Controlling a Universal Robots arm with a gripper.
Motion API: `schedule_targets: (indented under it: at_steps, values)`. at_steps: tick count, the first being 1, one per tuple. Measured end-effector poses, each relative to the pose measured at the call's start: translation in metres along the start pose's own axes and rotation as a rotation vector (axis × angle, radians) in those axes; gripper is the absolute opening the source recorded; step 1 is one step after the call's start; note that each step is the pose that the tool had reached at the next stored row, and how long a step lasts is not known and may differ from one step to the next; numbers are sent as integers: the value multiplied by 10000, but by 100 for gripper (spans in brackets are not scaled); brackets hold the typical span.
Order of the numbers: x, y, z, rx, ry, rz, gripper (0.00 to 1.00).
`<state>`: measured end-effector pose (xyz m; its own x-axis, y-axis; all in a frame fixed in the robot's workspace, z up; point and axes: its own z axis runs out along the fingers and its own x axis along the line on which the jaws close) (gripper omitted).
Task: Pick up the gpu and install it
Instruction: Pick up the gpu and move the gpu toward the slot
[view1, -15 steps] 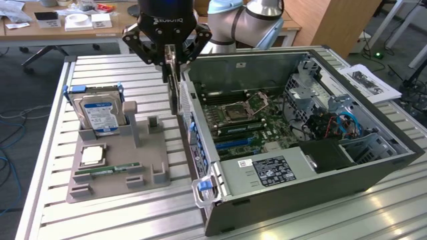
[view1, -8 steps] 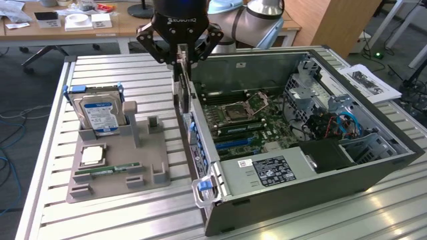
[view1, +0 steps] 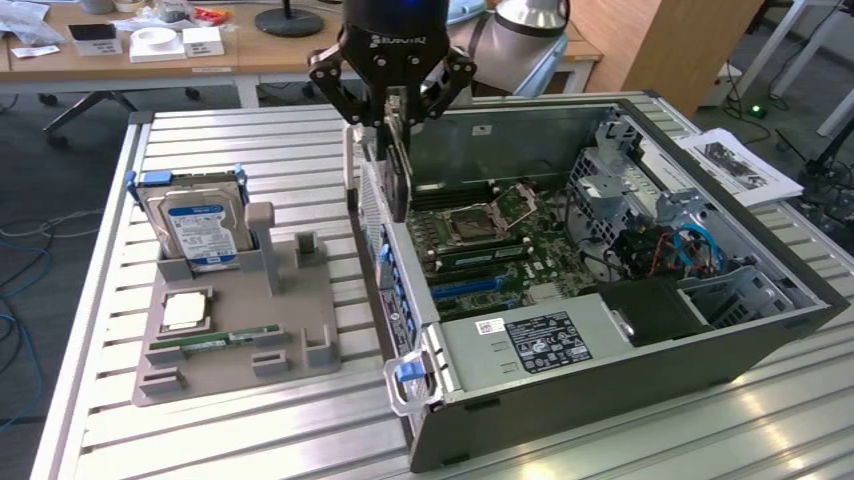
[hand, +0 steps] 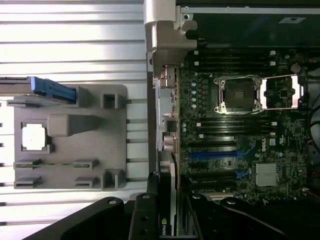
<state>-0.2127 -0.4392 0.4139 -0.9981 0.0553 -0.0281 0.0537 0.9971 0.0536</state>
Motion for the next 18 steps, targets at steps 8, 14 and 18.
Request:
schedule_targets:
  at_steps: [8,14,18]
  values:
    - [-291,16,9,-25,2,-10,27]
    - [-530,28,17,-44,3,-17,27]
    - [-691,37,22,-53,4,-21,27]
